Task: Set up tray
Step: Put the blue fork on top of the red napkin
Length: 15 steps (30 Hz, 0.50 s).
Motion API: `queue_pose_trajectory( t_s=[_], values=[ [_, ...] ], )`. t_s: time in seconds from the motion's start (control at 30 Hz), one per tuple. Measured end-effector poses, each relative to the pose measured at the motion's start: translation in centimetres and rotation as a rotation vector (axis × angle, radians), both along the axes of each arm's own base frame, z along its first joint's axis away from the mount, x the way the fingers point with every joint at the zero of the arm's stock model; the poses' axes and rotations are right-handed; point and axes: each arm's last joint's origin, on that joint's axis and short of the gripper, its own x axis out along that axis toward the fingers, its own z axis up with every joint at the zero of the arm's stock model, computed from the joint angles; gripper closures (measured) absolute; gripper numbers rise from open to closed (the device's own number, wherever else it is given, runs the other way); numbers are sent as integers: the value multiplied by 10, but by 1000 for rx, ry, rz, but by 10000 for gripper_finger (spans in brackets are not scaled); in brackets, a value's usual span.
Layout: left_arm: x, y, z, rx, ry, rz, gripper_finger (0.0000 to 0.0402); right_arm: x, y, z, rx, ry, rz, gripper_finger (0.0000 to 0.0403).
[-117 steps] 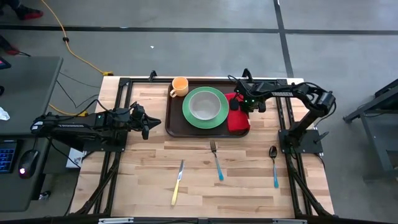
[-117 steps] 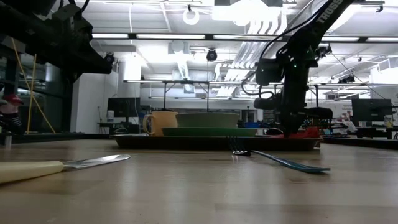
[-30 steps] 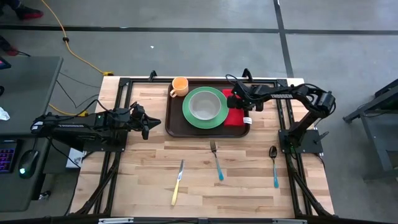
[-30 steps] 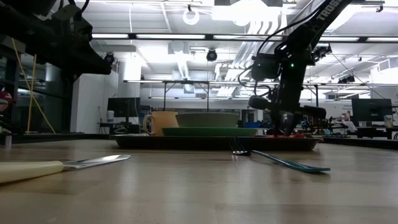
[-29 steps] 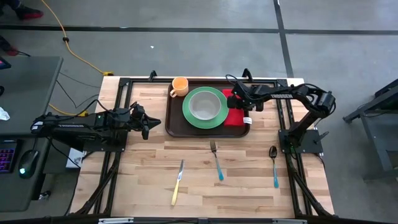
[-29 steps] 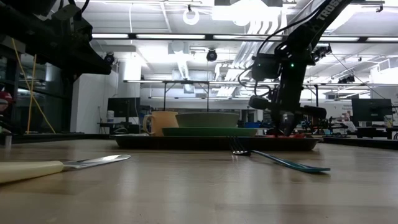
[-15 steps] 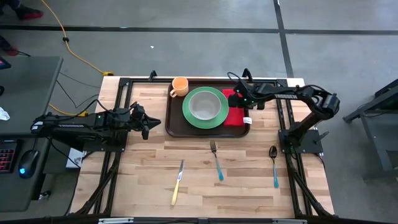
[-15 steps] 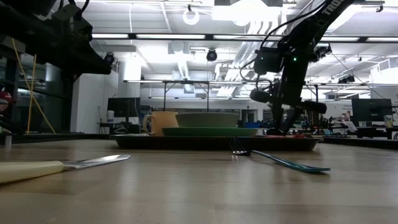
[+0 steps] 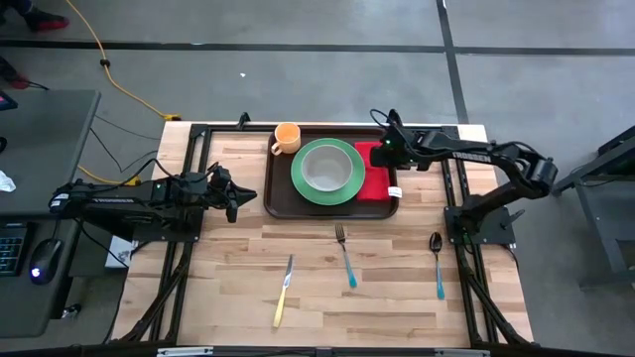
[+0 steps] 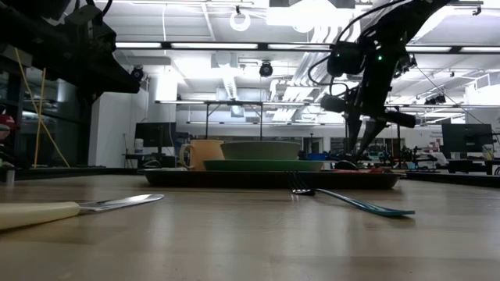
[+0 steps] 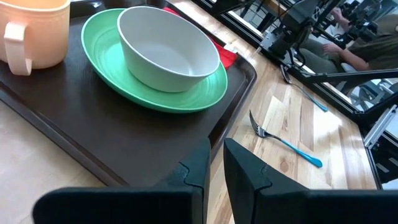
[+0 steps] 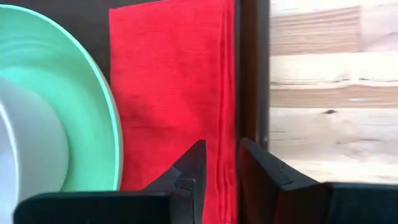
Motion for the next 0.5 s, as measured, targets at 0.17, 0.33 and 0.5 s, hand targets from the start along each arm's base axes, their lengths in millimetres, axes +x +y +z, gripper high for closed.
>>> queue_pose_trajectory(
  t_s=[0.17, 0.33, 0.5],
  values=[
    [0, 0, 0, -6, -2, 2, 325, -8, 6, 8, 17, 10, 2, 329],
    [0, 0, 0, -13, -3, 5, 325, -15, 14, 13, 51, 37, 16, 329],
    [0, 0, 0, -13, -3, 5, 325, -20, 30, 18, 80, 89, 81, 329]
  ],
)
